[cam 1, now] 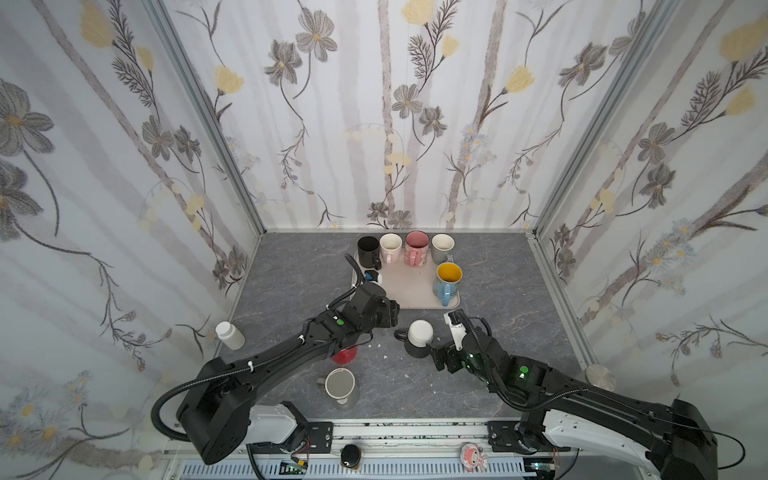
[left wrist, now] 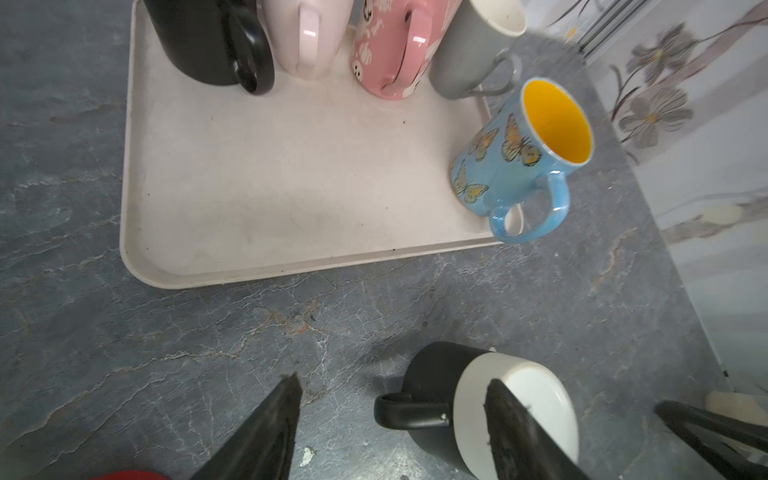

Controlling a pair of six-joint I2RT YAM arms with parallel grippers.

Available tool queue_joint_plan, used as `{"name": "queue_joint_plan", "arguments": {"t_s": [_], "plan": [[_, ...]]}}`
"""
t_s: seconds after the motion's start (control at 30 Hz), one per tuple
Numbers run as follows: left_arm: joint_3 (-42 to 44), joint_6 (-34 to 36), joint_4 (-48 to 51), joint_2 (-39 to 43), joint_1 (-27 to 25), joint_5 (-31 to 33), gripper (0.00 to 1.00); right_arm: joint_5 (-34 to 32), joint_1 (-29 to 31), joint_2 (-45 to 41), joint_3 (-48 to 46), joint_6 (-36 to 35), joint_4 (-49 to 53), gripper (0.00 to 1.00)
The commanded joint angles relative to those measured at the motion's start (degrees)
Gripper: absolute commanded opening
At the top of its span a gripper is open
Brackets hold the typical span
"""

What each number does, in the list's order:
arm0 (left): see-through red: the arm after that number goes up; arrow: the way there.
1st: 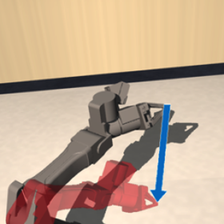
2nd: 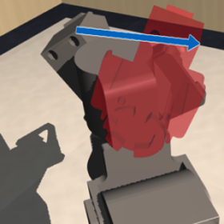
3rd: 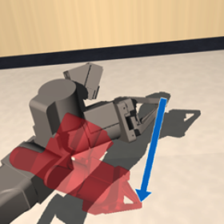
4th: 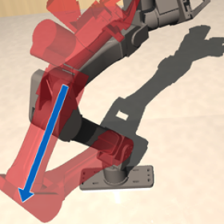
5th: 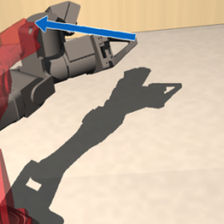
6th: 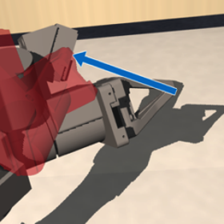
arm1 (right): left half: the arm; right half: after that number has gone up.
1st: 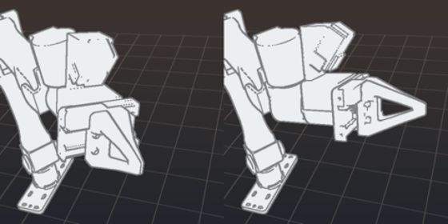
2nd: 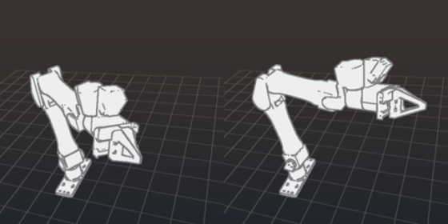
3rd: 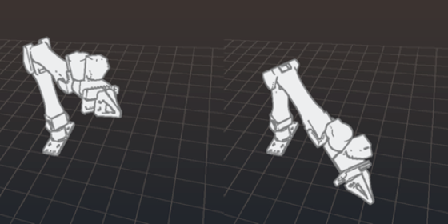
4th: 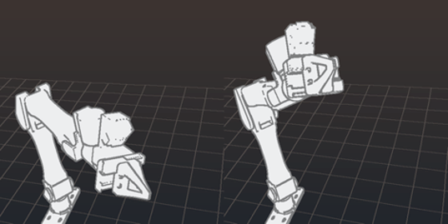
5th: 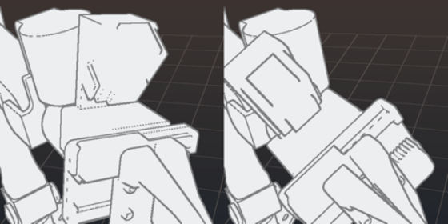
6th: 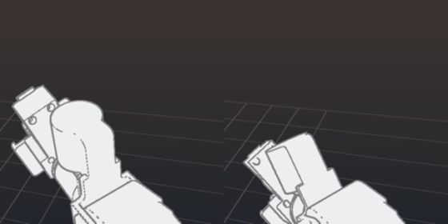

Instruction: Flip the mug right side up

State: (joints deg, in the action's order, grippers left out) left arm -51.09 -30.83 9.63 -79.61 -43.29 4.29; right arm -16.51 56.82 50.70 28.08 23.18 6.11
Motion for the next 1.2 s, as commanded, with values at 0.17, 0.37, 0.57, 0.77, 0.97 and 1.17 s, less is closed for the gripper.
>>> {"name": "queue_joint_plan", "arguments": {"t_s": [0.17, 0.37, 0.57, 0.77, 0.97, 1.17], "plan": [[-7.3, 2.7, 5.5, -14.5, -0.3, 3.3, 0.55, 0.4, -0.8, -4.1, 0.5, 0.6, -0.9, 0.94], [-7.2, 3.4, 5.2, -18.3, -1.1, 1.2, 0.53, -0.9, -1.7, -7.1, 0.7, -0.1, 0.2, 0.94], [-6.2, 3.3, 5.1, -18.0, -3.8, -0.5, 0.53, -0.8, -3.1, -8.3, 0.4, -0.9, 0.4, 0.95], [-3.6, 1.2, 7.2, -16.5, -8.4, -2.3, 0.52, -0.8, -3.7, -9.0, -0.4, -0.9, 0.4, 0.95], [0.8, -1.6, 10.3, -9.3, -11.2, -2.0, 0.53, -0.9, -4.0, -10.3, -1.0, -0.8, 0.4, 0.95], [3.0, -2.4, 14.2, 2.0, -15.4, 3.5, 0.74, -2.3, -4.4, -11.0, -1.3, -0.2, 0.7, 0.96]]}}
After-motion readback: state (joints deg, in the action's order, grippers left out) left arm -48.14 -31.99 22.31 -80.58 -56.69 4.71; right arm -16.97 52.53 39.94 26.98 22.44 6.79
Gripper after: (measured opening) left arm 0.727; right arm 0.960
